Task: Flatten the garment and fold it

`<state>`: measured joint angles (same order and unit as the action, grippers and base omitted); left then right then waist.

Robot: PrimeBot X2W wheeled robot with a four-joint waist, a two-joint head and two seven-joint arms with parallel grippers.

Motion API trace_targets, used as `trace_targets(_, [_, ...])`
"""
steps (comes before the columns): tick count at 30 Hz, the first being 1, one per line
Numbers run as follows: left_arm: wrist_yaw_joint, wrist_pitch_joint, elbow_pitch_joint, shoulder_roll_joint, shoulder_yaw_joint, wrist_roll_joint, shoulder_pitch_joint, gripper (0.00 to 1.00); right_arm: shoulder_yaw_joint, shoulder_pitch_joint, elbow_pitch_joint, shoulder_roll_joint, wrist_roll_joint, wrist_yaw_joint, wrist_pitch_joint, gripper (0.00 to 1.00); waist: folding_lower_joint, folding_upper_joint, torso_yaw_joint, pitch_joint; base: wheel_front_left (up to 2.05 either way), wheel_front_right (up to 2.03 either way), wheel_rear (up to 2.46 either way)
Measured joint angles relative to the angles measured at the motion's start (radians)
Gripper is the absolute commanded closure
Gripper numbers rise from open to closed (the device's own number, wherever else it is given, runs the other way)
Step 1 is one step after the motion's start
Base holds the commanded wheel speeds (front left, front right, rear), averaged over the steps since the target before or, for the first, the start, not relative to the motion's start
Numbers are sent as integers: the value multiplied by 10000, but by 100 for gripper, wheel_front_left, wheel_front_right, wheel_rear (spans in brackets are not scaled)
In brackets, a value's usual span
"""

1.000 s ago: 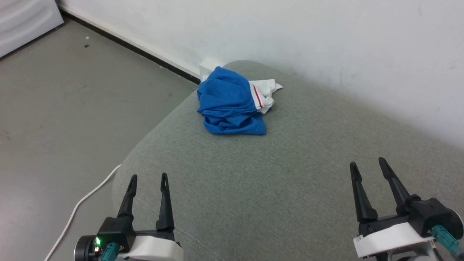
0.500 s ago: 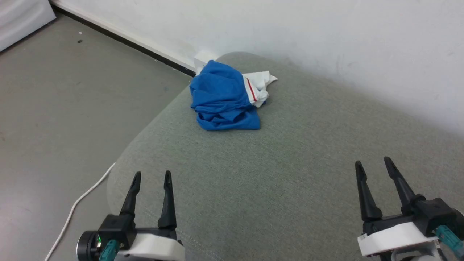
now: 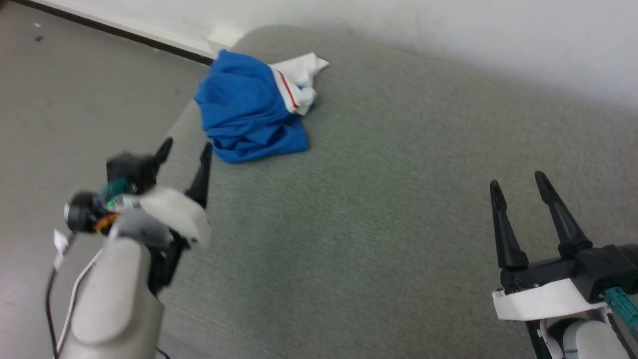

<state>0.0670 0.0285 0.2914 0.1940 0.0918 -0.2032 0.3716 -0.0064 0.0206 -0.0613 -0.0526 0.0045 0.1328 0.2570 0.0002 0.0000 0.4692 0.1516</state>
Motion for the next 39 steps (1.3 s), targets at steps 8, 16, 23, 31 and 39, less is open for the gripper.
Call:
trace_targets(8, [533, -2686, 2138, 1365, 127, -742, 2747, 0, 201, 614, -656, -234, -125, 0, 0, 0, 1, 0, -998, 1256, 0, 0, 0])
trace_targets(16, [571, -5014, 3593, 2449, 667, -2142, 4658, 0, 257, 1050, -1080, -337, -59, 0, 0, 0, 0, 0, -2112, 2447, 0, 0, 0])
trace_targets(23, [571, -6589, 4232, 3375, 1325, -2938, 5264, 0, 222, 1162, -1129, -291, -15, 0, 0, 0, 0, 0, -3035, 3308, 0, 0, 0])
trace_targets(31, [556, -7749, 4592, 4075, 1492, -3877, 5551, 100, 65, 1173, -947, -196, 40, 0, 0, 0, -3, 0, -3731, 3814, 0, 0, 0])
trace_targets(39, [564, -6040, 4525, 4079, 1375, -4416, 5105, 100, 31, 1134, -516, -113, 42, 0, 0, 0, -1, 0, -3748, 3233, 0, 0, 0])
